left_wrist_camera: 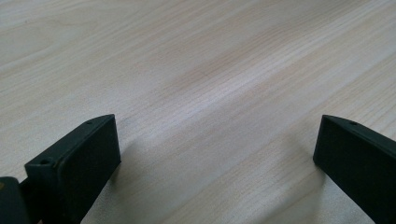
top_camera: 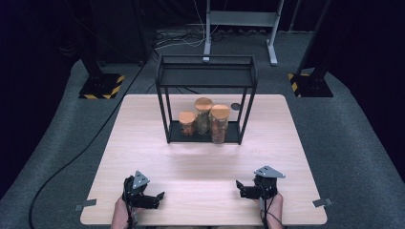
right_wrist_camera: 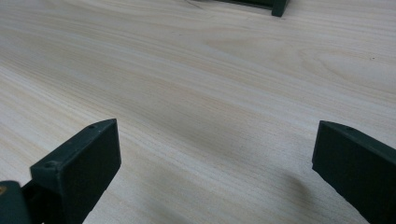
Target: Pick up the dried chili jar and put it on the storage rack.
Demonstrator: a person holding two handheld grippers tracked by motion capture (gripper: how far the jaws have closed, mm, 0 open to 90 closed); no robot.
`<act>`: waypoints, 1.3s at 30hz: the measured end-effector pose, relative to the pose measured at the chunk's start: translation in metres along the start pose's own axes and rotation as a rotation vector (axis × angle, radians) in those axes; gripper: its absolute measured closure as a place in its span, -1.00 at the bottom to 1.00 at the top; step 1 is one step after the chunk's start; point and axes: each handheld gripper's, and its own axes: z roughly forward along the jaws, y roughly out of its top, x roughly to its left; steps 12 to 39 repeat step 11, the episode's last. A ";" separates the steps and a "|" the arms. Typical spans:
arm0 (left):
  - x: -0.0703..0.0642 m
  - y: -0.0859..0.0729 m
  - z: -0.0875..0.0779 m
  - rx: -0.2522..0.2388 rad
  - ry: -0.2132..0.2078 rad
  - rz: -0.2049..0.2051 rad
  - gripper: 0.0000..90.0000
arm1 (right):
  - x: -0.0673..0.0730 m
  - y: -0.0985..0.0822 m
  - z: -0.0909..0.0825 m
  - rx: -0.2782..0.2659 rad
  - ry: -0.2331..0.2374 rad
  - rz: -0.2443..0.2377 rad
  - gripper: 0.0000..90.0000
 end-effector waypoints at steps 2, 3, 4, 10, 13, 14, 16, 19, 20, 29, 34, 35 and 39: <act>0.000 0.000 0.000 0.000 0.000 0.000 -1.00 | 0.000 0.000 0.000 -0.001 0.000 0.000 -1.00; 0.000 0.000 0.000 0.000 -0.001 -0.001 -1.00 | 0.000 0.000 0.000 -0.002 0.000 0.000 -1.00; 0.000 0.000 0.000 0.000 0.000 0.000 -1.00 | 0.000 0.000 0.000 -0.003 0.001 0.001 -1.00; 0.000 0.000 0.000 0.000 -0.001 0.001 -1.00 | 0.000 0.000 0.000 -0.002 -0.001 0.004 -1.00; 0.000 0.000 0.000 0.000 -0.001 0.001 -1.00 | 0.000 0.000 0.000 -0.002 -0.001 0.001 -1.00; 0.000 0.000 0.000 0.000 -0.001 0.001 -1.00 | 0.000 0.000 0.000 -0.002 -0.001 0.001 -1.00; 0.000 0.000 0.000 0.000 -0.001 0.001 -1.00 | 0.000 0.000 0.000 -0.002 -0.001 0.001 -1.00; 0.000 0.000 0.000 0.000 -0.001 0.001 -1.00 | 0.000 0.000 0.000 -0.002 -0.001 0.001 -1.00; 0.000 0.000 0.000 0.000 -0.001 0.001 -1.00 | 0.000 0.000 0.000 -0.002 -0.001 0.001 -1.00; 0.000 0.000 0.000 0.000 -0.001 0.001 -1.00 | 0.000 0.000 0.000 -0.002 -0.001 0.001 -1.00; 0.000 0.000 0.000 0.000 -0.001 0.001 -1.00 | 0.000 0.000 0.000 -0.002 -0.001 0.001 -1.00; 0.000 0.000 0.000 0.000 -0.001 0.001 -1.00 | 0.000 0.000 0.000 -0.002 -0.001 0.001 -1.00; 0.000 0.000 0.000 0.000 -0.001 0.001 -1.00 | 0.000 0.000 0.000 -0.002 -0.001 0.001 -1.00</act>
